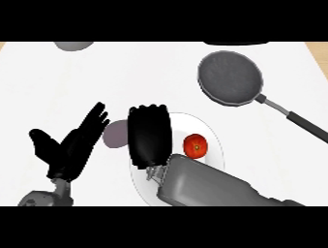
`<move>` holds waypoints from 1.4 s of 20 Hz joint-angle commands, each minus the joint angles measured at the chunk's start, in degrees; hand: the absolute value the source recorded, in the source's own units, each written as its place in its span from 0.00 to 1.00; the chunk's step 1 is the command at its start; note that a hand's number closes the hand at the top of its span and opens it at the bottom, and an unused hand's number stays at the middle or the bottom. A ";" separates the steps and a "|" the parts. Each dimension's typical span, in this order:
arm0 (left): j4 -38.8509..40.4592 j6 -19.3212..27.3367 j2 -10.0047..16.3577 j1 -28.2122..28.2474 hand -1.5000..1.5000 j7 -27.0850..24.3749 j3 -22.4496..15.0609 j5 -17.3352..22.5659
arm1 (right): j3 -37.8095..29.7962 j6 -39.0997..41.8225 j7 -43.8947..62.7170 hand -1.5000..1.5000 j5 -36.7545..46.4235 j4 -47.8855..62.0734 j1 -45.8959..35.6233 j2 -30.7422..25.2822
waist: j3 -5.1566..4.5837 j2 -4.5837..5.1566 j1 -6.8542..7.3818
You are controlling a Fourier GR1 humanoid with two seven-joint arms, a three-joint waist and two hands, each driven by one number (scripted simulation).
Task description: Pick the eggplant from the plate and place it in the pan
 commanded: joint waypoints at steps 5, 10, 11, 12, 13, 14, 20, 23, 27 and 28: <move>-1.95 -0.06 -0.38 1.04 0.50 0.55 -1.09 -0.63 | -9.83 -17.57 3.16 1.00 6.69 -9.41 5.66 0.69 | 0.01 0.47 1.52; 0.17 0.12 -1.70 0.42 0.50 -0.29 -0.92 -0.98 | -14.96 -22.04 -4.09 1.00 5.39 -14.68 15.97 -3.60 | -0.02 0.63 1.00; -0.09 -2.47 0.04 -1.04 0.50 0.66 0.59 0.85 | -16.00 -21.96 -3.58 1.00 6.25 -12.87 14.43 -0.39 | -0.06 0.65 1.46; -1.05 -1.43 -0.91 2.42 0.50 -1.21 -1.17 -1.41 | -16.06 -23.28 -6.29 1.00 6.64 -10.39 16.31 -0.26 | -0.07 0.65 1.83; -1.79 -3.02 1.22 0.24 0.50 1.44 1.29 0.86 | -18.92 -25.49 -12.22 1.00 4.17 -6.81 16.77 -3.55 | -0.06 0.78 1.98; -0.04 -0.44 -1.36 -2.31 0.50 2.01 -0.44 -1.55 | -22.02 -23.61 -13.20 1.00 3.63 -3.95 13.67 -3.64 | -0.07 0.80 1.87; -0.36 -2.38 -0.72 -1.03 0.50 0.92 0.52 -1.59 | -29.23 -26.64 -21.24 1.00 4.62 9.39 8.89 -6.07 | -0.08 0.87 2.38; -0.26 -2.48 -1.50 -0.91 0.50 1.31 0.57 -1.34 | -33.26 -33.95 -27.76 1.00 3.52 16.70 7.45 -6.44 | -0.06 0.98 2.62; -2.02 -0.70 -3.42 -0.82 0.50 2.36 -1.83 -3.06 | -39.10 -40.33 -30.64 1.00 3.82 25.27 3.28 -9.93 | -0.03 1.19 3.19; -1.76 -1.00 -2.03 -3.86 0.50 4.92 0.37 -1.92 | -39.63 -42.48 -30.57 1.00 4.89 28.21 2.56 -8.83 | -0.04 1.16 3.02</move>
